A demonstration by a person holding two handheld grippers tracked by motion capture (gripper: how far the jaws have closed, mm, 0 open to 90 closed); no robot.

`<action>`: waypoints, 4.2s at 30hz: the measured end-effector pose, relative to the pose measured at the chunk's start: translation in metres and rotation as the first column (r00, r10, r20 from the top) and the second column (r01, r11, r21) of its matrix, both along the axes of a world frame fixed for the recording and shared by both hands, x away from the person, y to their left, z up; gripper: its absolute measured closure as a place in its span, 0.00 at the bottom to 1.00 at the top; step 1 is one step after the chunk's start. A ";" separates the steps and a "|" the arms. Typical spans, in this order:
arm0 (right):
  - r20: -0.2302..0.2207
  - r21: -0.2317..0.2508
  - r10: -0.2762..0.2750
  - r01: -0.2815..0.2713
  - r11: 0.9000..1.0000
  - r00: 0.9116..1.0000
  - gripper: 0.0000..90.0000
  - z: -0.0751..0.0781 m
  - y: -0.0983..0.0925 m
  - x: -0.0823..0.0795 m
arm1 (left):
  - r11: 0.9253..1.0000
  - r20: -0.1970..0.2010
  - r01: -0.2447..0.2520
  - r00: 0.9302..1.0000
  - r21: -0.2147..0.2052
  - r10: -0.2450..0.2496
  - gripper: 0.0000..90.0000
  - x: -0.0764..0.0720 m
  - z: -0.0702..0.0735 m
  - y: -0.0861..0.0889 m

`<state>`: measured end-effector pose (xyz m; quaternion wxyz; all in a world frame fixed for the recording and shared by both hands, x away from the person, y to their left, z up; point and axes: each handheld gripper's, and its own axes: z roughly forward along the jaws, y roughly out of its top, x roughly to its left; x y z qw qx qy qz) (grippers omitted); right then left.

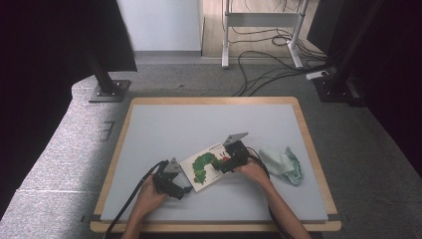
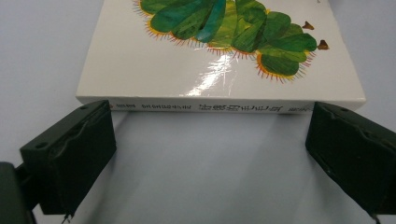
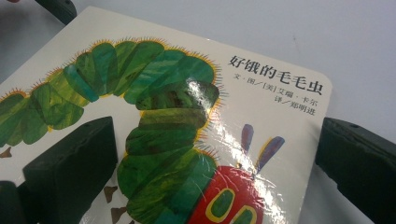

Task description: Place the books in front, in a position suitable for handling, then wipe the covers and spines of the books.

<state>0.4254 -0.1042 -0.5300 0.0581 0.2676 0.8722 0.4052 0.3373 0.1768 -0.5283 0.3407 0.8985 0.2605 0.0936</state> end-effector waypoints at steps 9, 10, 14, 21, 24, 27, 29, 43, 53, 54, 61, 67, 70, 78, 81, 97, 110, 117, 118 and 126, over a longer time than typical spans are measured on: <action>0.091 -0.029 -0.074 0.077 0.997 0.993 0.10 0.030 -0.023 -0.029 | 1.000 0.004 -0.004 1.000 0.001 0.004 0.01 0.000 0.000 0.000; 0.093 -0.032 -0.082 0.086 0.996 0.992 0.11 0.033 -0.027 -0.032 | 1.000 0.004 -0.006 1.000 0.003 0.006 0.01 0.000 -0.001 0.000; 0.107 -0.035 -0.125 0.130 0.991 0.986 0.12 0.047 -0.050 -0.048 | 1.000 0.003 -0.009 1.000 0.006 0.009 0.00 0.000 -0.001 0.000; 0.113 -0.078 -0.209 0.219 0.973 0.971 0.13 0.054 -0.092 -0.061 | 1.000 0.004 -0.009 1.000 0.006 0.009 0.00 0.000 -0.001 0.000; 0.119 -0.093 -0.246 0.257 0.962 0.962 0.13 0.053 -0.110 -0.065 | 1.000 0.005 -0.010 1.000 0.006 0.010 0.00 0.000 -0.001 0.000; 0.137 -0.119 -0.291 0.308 0.944 0.947 0.13 0.053 -0.126 -0.069 | 1.000 0.005 -0.011 1.000 0.005 0.011 0.00 0.000 -0.001 0.000; 0.147 -0.141 -0.319 0.339 0.930 0.936 0.13 0.051 -0.136 -0.069 | 1.000 0.005 -0.010 1.000 0.005 0.010 0.00 0.000 -0.001 0.000; 0.042 -0.173 -0.418 0.419 0.891 0.907 0.48 0.013 -0.187 -0.057 | 1.000 0.004 -0.012 1.000 0.004 0.012 0.00 0.000 -0.001 0.000; 0.039 -0.153 -0.445 0.445 0.882 0.895 0.86 0.018 -0.189 -0.060 | 1.000 0.004 -0.013 1.000 0.004 0.013 0.00 -0.001 -0.001 0.000; 0.037 -0.143 -0.442 0.443 0.885 0.896 0.86 0.020 -0.188 -0.061 | 1.000 0.004 -0.013 1.000 0.004 0.013 0.00 0.000 -0.001 0.000; 0.052 -0.055 -0.377 0.380 0.923 0.925 0.86 0.046 -0.165 -0.061 | 1.000 0.004 -0.014 1.000 0.004 0.014 0.00 -0.001 -0.001 0.000; 0.063 -0.024 -0.305 0.307 0.951 0.950 0.86 0.060 -0.129 -0.056 | 1.000 0.004 -0.016 1.000 0.004 0.016 0.00 -0.001 -0.001 0.000; 0.067 -0.021 -0.267 0.269 0.963 0.961 0.86 0.063 -0.111 -0.054 | 1.000 0.004 -0.016 1.000 0.004 0.016 0.00 -0.001 -0.001 0.000; 0.052 -0.048 -0.177 0.180 0.983 0.983 0.86 0.051 -0.065 -0.046 | 1.000 0.005 -0.018 1.000 0.005 0.018 0.00 -0.001 -0.001 0.000; 0.044 -0.071 -0.159 0.162 0.984 0.986 0.86 0.040 -0.052 -0.045 | 1.000 0.006 -0.018 1.000 0.005 0.018 0.00 -0.001 -0.001 0.000; 0.045 -0.152 -0.115 0.121 0.981 0.992 0.86 0.025 -0.035 -0.047 | 0.997 -0.007 -0.080 0.997 0.000 0.080 0.00 -0.016 0.000 0.028; 0.014 -0.095 0.013 -0.011 0.995 1.000 0.86 0.025 0.010 -0.066 | 0.992 0.000 -0.123 0.992 -0.003 0.123 0.00 -0.025 -0.001 0.048; 0.015 -0.079 0.086 -0.084 0.993 0.996 0.86 0.025 0.036 -0.080 | 0.992 -0.001 -0.123 0.992 -0.003 0.123 0.00 -0.025 -0.001 0.048; 0.013 -0.076 0.097 -0.095 0.993 0.995 0.86 0.025 0.039 -0.082 | 0.992 -0.001 -0.123 0.992 -0.003 0.123 0.00 -0.025 -0.001 0.048; 0.016 -0.084 0.152 -0.150 0.985 0.988 0.86 0.026 0.060 -0.094 | 0.993 -0.001 -0.122 0.993 -0.003 0.122 0.00 -0.025 -0.001 0.048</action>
